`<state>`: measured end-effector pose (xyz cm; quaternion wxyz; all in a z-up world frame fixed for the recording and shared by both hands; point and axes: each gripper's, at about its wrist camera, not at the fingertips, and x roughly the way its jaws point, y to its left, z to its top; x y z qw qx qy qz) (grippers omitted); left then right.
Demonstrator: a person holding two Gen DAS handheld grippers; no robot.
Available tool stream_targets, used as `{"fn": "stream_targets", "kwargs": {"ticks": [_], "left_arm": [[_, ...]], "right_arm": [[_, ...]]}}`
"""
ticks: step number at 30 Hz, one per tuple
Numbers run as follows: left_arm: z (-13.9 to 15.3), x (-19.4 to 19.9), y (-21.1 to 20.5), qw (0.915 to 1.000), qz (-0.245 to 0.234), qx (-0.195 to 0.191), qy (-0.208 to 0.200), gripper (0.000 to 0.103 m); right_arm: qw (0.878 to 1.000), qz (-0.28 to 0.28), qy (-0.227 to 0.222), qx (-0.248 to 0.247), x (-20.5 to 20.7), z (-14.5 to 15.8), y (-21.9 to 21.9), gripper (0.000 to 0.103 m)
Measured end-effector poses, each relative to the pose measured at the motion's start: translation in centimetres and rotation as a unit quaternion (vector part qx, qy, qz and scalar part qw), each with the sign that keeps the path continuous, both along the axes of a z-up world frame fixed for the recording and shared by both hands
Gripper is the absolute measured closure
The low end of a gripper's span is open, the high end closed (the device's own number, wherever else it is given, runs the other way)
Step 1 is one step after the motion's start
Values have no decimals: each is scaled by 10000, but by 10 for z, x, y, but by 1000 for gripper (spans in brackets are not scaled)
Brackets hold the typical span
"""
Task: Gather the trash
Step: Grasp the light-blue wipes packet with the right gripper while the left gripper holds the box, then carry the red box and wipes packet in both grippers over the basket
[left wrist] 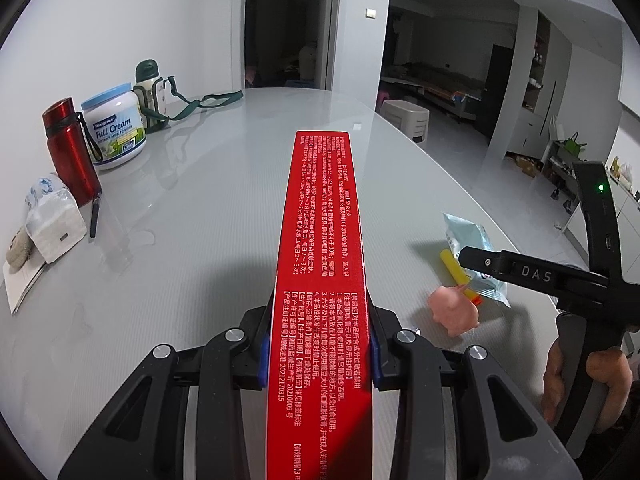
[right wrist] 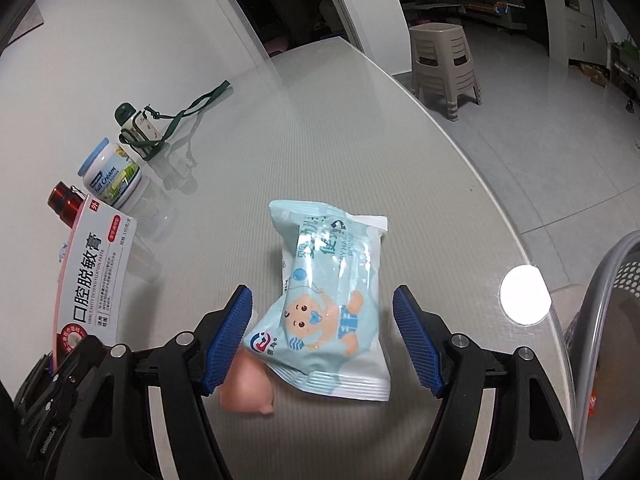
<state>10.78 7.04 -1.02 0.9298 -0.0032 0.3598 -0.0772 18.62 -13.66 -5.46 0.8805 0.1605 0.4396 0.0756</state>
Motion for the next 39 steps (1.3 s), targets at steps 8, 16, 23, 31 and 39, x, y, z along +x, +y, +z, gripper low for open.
{"fn": "stream_targets", "kwargs": {"ticks": [8,16,23,31,39], "left_arm": [[0,-1,0,10000,6,0,-23,69],[1,-3,1,10000,27,-22,-45,69],[11,-9,1,9999,102,-8,-131,69],[21,-20,-16,9998,2,-109,-158,69],[40,-38,-48,9987,-368,-143,-337,69]], "right_arm": [[9994,121,-188,-262,-8,12,7,62],[9977,173,-497,-416,-27,28,9,63],[9963,230,-678,-472,-49,37,5,63],[9945,123,-885,-541,-79,47,-13,63],[9927,-382,-1068,-400,-125,57,-57,63]]}}
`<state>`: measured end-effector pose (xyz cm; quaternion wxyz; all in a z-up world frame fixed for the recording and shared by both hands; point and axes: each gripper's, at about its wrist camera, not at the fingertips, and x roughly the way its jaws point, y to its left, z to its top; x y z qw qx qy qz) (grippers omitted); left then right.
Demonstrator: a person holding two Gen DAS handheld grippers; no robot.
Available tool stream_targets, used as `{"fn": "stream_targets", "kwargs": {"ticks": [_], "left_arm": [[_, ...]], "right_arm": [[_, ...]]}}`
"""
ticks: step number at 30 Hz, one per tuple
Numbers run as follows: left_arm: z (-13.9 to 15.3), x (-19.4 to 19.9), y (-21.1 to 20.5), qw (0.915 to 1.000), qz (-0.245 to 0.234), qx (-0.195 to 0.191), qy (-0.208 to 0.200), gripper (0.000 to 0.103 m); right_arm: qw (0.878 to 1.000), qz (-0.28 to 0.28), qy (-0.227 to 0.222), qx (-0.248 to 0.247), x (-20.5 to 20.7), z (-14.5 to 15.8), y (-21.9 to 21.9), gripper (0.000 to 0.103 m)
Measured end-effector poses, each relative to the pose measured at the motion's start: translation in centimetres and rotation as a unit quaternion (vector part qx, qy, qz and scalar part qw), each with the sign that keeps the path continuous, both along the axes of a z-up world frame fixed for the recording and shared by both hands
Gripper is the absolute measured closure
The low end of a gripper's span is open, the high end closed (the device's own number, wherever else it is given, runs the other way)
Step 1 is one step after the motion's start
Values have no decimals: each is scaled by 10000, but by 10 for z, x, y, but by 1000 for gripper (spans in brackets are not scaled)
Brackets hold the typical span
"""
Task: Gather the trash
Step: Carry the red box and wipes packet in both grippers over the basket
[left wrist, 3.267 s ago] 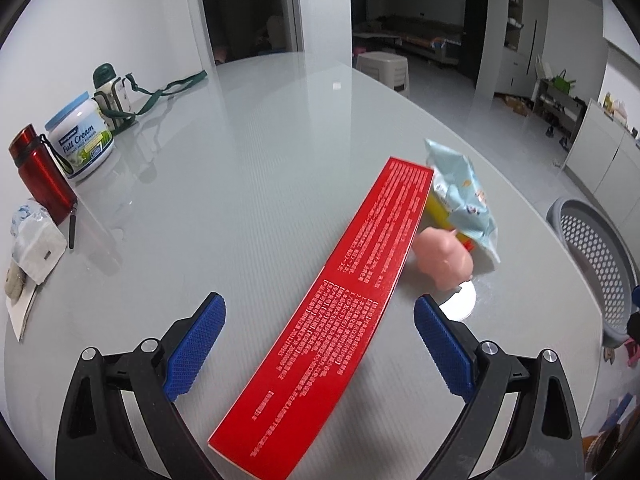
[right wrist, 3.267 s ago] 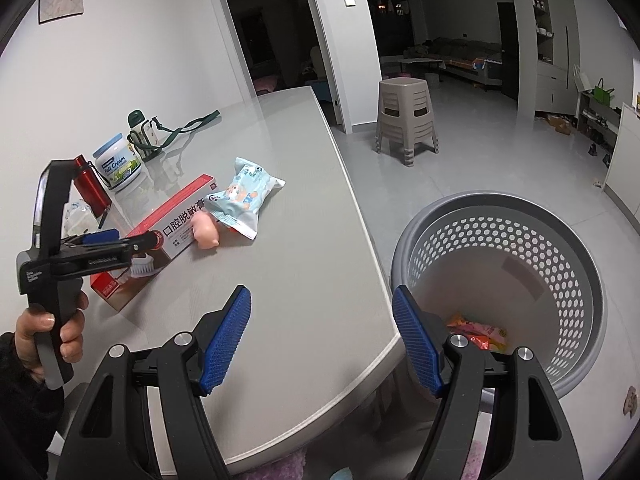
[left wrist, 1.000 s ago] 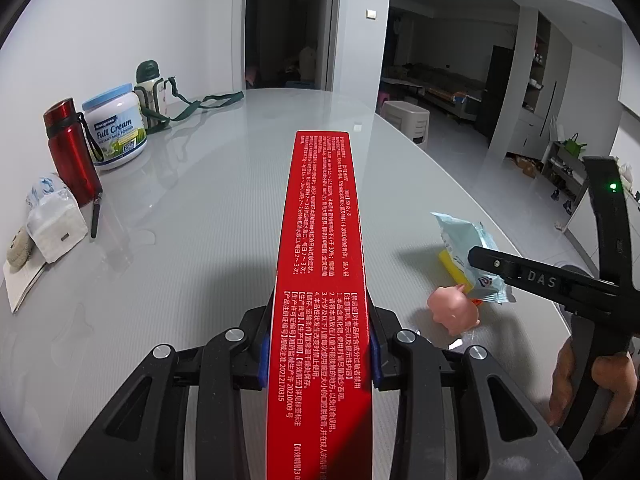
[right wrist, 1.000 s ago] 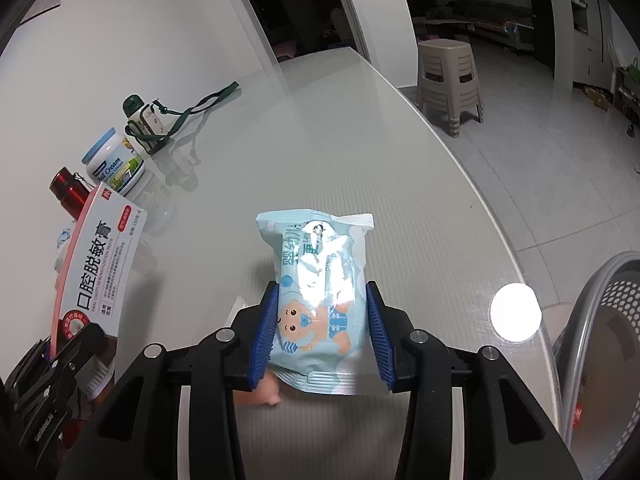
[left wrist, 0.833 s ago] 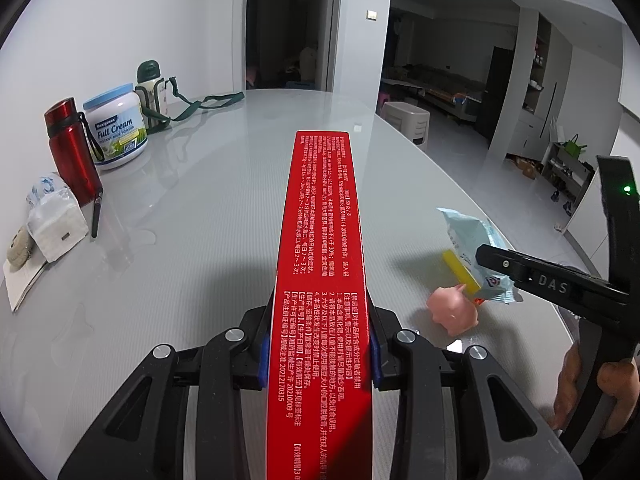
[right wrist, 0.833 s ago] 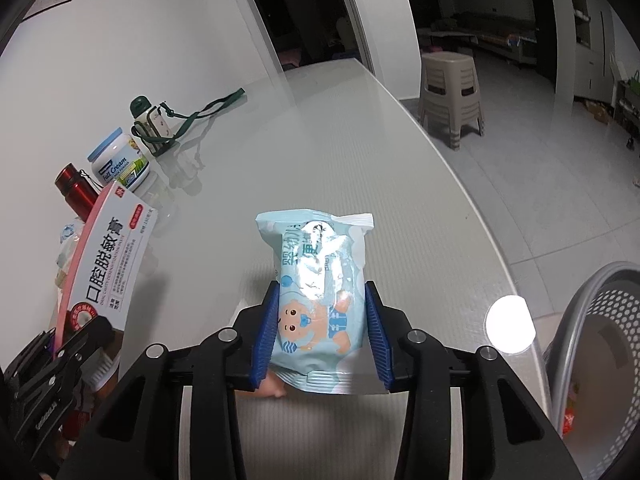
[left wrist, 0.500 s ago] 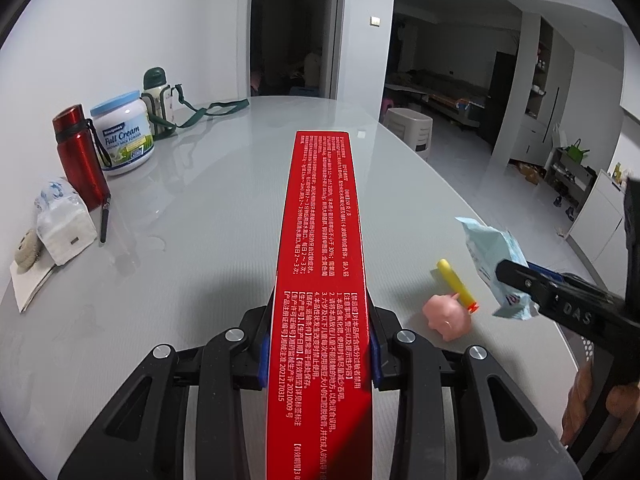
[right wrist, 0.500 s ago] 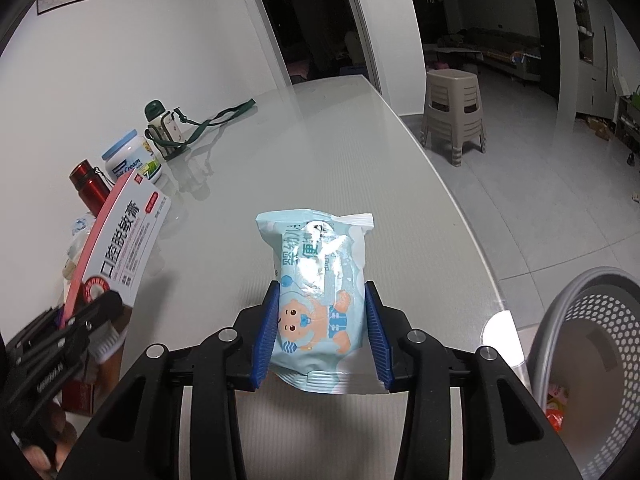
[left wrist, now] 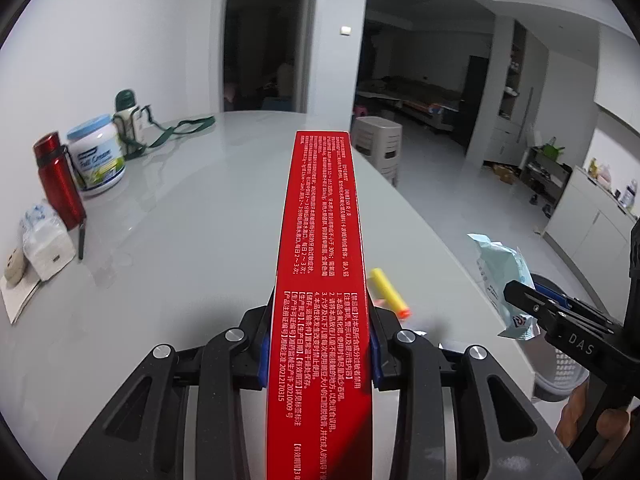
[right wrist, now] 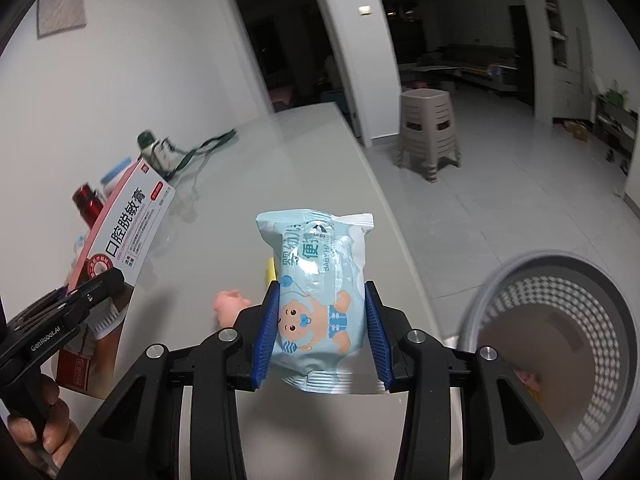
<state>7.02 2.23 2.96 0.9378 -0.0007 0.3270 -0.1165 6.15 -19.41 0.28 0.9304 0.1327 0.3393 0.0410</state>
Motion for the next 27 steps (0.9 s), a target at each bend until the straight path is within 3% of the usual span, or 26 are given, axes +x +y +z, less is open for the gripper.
{"fn": "stream_targets", "kwargs": {"ticks": [15,27], "left_arm": [[2,-26,-102,9969,-779,79,58,69],[-26,-30,-210,9836,-1747,64,453,69]], "right_arm": [[9957,-928,-63,47,-71,-11,-106,63],[9845,-1731,255,-78,-109,-42,-184,63]]}}
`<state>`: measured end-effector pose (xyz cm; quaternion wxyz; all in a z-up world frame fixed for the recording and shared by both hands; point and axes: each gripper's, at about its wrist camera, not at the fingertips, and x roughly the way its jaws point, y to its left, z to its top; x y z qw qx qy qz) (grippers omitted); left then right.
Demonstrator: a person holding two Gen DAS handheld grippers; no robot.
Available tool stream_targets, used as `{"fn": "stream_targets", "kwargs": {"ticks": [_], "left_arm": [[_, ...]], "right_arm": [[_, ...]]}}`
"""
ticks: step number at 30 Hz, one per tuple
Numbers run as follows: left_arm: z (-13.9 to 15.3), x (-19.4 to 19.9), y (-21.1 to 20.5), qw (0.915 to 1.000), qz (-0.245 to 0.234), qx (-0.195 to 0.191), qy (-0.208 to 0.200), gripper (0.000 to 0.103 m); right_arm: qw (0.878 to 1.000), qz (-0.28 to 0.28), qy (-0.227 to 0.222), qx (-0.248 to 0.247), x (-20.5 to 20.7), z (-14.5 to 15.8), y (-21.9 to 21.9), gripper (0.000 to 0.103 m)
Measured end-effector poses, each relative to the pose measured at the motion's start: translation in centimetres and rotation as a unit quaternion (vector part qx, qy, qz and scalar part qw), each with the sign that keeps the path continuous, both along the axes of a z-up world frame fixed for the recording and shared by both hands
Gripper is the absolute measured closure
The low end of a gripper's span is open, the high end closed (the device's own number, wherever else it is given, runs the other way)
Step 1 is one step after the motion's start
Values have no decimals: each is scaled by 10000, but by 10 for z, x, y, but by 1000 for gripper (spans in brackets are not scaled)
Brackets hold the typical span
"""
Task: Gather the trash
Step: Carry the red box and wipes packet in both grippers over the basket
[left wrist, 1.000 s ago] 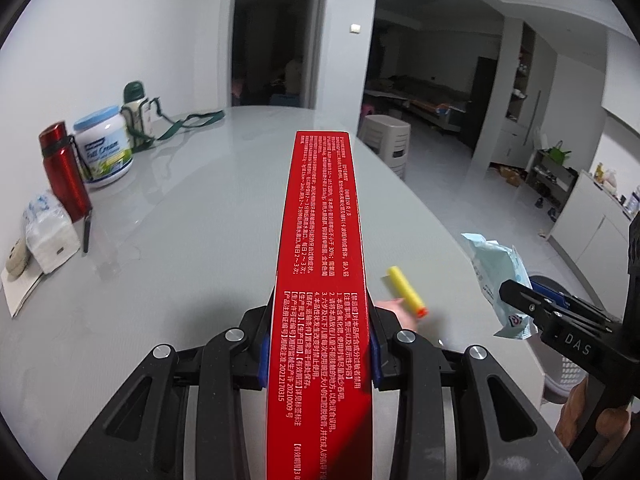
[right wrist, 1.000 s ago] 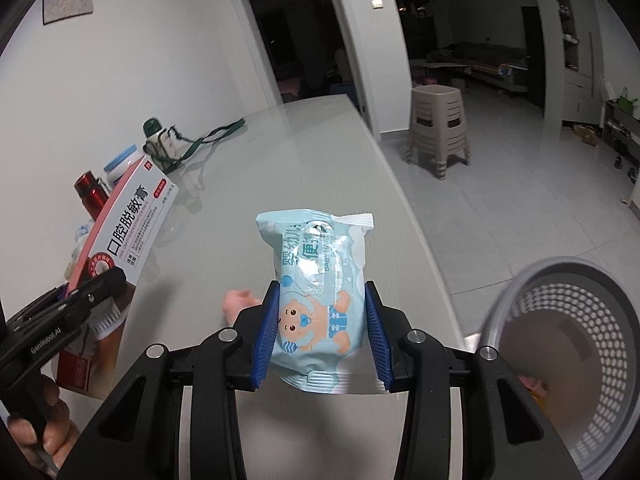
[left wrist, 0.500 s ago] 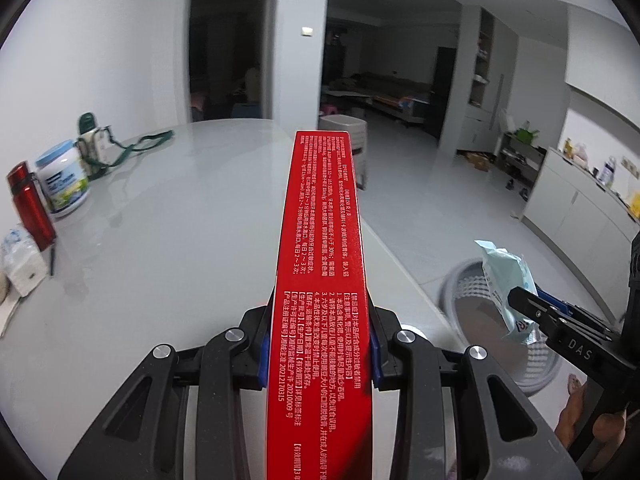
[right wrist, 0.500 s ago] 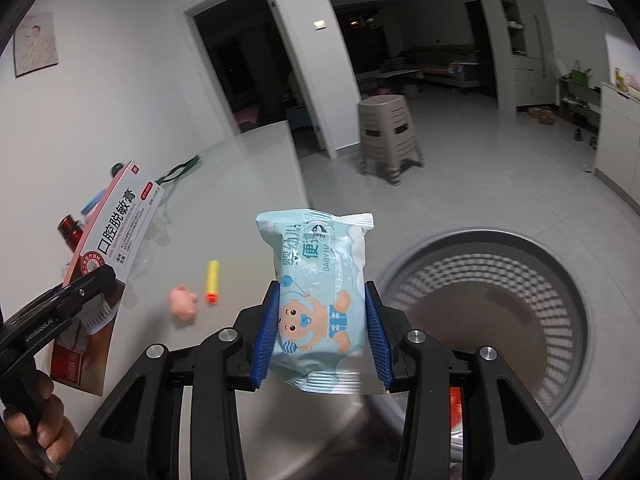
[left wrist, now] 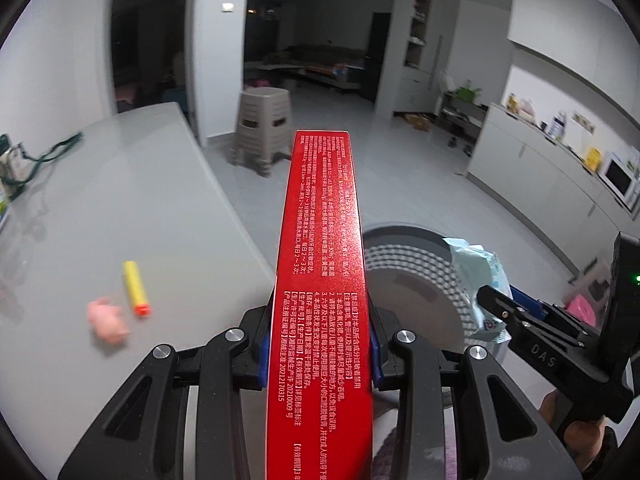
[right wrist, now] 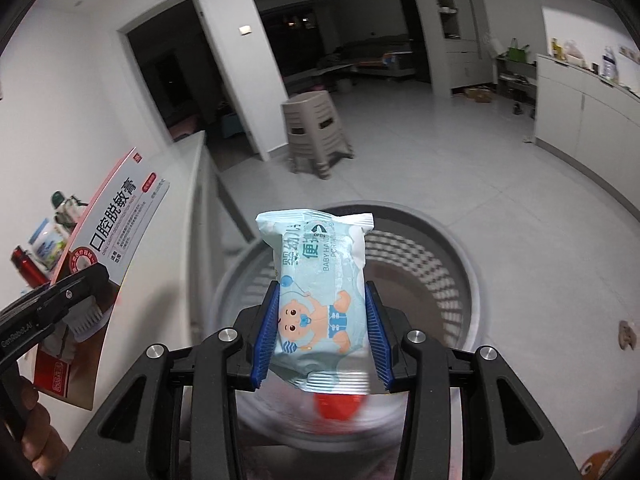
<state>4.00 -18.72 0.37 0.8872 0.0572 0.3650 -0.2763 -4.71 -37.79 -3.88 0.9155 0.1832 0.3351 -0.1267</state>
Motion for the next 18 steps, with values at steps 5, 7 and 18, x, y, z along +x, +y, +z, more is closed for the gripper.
{"fn": "stream_targets", "kwargs": {"ticks": [5,7,18], "left_arm": [[-17,-5,-36,9994,-313,107,123,69],[-24,-4,-46,9989,-395,152,196,69],[-53,-5,-84,9952,-682,482,502,69]], "right_arm": [[9998,-183,91,41,-12,-12,-21,63],[9997,-214,127,27,-14,-17,-25,63],[9991,-222,241,251,-12,-37,-40,63]]}}
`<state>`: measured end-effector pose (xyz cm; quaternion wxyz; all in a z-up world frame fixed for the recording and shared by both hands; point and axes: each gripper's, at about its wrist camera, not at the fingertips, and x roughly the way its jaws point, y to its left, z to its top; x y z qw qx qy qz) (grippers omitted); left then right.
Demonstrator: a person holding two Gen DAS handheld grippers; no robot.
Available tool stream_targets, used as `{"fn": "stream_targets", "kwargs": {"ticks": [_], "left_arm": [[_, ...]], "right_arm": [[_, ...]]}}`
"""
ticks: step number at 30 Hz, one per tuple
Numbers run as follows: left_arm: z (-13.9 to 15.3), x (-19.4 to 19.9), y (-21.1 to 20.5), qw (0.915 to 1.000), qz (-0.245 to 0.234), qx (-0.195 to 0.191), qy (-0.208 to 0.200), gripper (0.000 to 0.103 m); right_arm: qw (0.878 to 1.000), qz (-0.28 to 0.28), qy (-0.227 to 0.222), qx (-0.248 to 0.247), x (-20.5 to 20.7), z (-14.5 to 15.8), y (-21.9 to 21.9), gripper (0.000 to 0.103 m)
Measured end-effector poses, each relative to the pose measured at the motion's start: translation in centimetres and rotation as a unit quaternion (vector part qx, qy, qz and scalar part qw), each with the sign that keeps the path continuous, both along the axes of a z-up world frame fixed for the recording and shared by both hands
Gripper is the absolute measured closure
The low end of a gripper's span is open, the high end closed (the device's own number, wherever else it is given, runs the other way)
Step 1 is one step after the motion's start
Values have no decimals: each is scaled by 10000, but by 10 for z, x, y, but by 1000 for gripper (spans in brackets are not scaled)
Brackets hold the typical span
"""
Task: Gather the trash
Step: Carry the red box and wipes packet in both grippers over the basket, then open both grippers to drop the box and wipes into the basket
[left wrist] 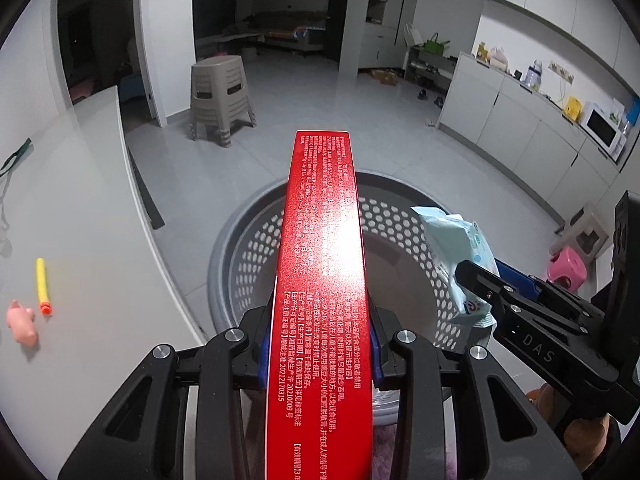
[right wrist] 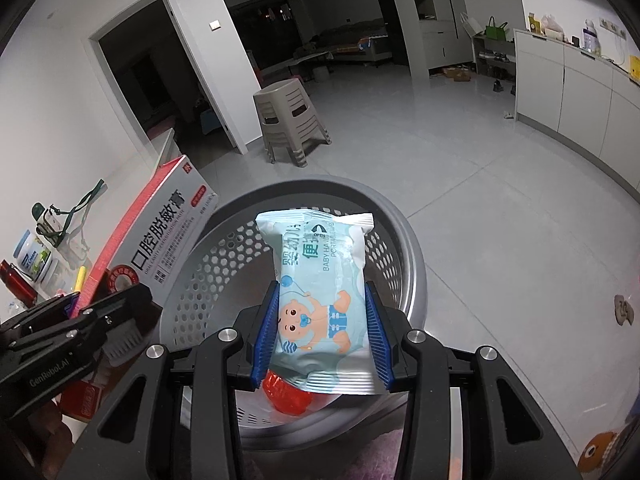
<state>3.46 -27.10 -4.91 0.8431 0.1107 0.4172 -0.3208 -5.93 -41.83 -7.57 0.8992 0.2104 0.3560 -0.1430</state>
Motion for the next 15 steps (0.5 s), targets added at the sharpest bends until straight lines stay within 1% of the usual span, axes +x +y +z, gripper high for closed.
{"fn": "stream_targets", "kwargs": {"ticks": [4,15], "left_arm": [[-8,0,-6,9999,-35,89,136,68],[-11,-2,-8,9996,-28,197,196,68]], "right_arm": [[10000,43,55,18,2,-5,2,63],[9998,158,80,-4,13,-4,8,63]]}}
